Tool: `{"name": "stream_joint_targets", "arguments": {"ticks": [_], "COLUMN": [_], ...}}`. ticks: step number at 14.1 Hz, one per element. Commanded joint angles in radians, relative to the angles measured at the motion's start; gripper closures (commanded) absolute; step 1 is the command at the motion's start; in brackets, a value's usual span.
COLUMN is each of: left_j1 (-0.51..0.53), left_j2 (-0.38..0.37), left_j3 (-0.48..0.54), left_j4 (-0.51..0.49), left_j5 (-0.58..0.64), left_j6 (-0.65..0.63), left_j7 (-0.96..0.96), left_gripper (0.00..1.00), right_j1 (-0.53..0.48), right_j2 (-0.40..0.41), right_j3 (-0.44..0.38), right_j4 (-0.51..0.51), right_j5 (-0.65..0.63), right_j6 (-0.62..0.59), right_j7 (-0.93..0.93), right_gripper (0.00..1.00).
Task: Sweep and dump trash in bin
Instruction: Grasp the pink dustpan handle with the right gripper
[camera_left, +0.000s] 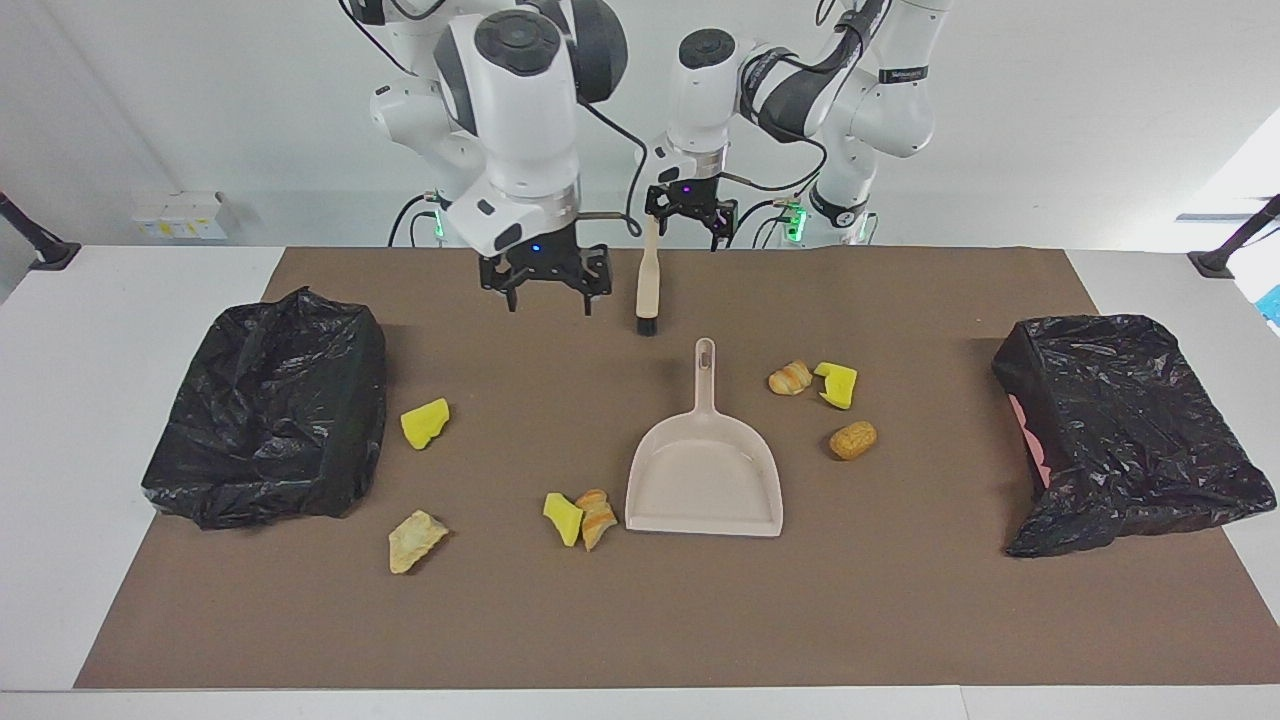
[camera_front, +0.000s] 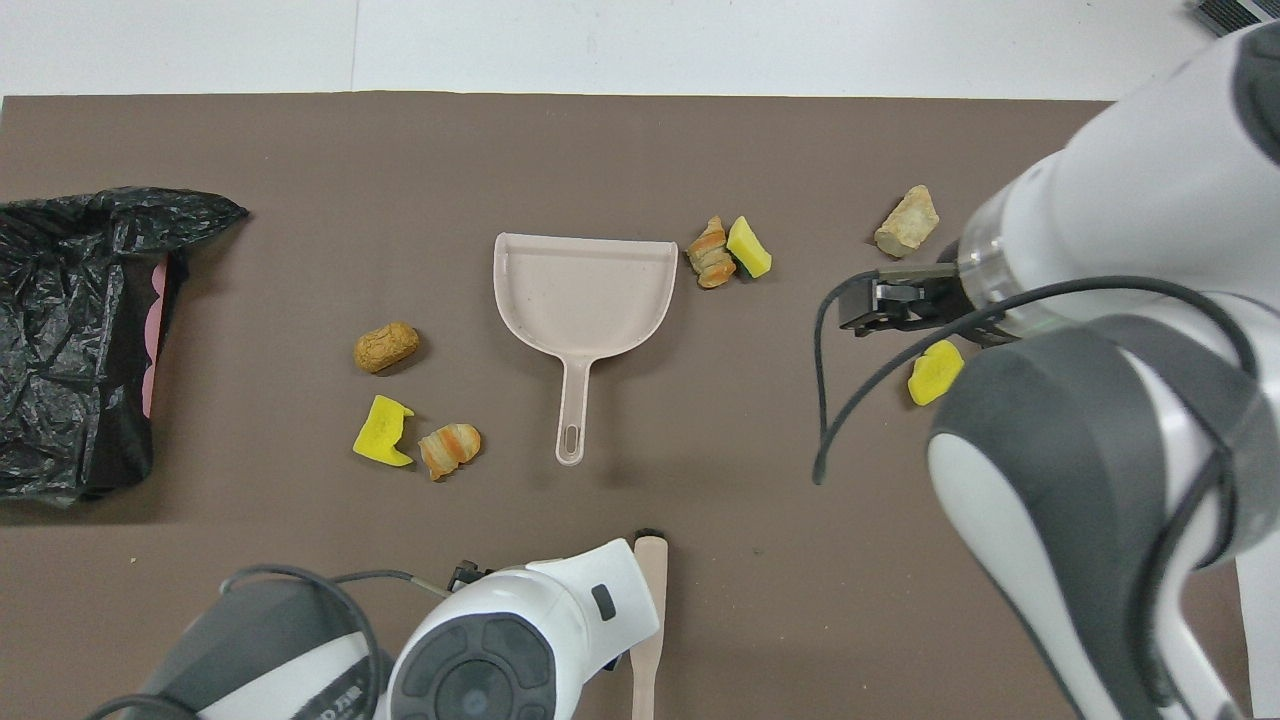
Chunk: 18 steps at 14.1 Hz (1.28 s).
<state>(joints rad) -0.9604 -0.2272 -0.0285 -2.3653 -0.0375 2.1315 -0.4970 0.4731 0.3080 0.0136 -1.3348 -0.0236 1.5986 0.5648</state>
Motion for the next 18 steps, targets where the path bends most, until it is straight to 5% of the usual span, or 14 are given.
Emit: {"name": "stream_joint_targets", "arguments": {"ticks": [1, 8, 15, 18], "left_j1": [-0.075, -0.201, -0.204, -0.202], "left_j2": [-0.017, 0.051, 0.114, 0.114], "left_j3": [0.018, 0.018, 0.016, 0.015], "left_j4": [-0.072, -0.097, -0.081, -0.078], "left_j5": [-0.005, 0.004, 0.054, 0.054], "left_j6": [0.073, 0.139, 0.139, 0.14], "left_j7": [-0.058, -0.181, -0.216, -0.218], "left_gripper": [0.0, 0.0, 0.0, 0.18], "right_j1": [0.08, 0.162, 0.151, 0.14], "right_j2": [0.152, 0.292, 0.255, 0.253], "right_j3": [0.0, 0.072, 0.072, 0.072], "right_j4": [0.149, 0.157, -0.03, -0.067], "right_j5": [-0.002, 0.011, 0.067, 0.067], "right_j6": [0.009, 0.125, 0.273, 0.308], "right_j7": [0.104, 0.225, 0.126, 0.122], "right_gripper": [0.0, 0.0, 0.01, 0.07]}}
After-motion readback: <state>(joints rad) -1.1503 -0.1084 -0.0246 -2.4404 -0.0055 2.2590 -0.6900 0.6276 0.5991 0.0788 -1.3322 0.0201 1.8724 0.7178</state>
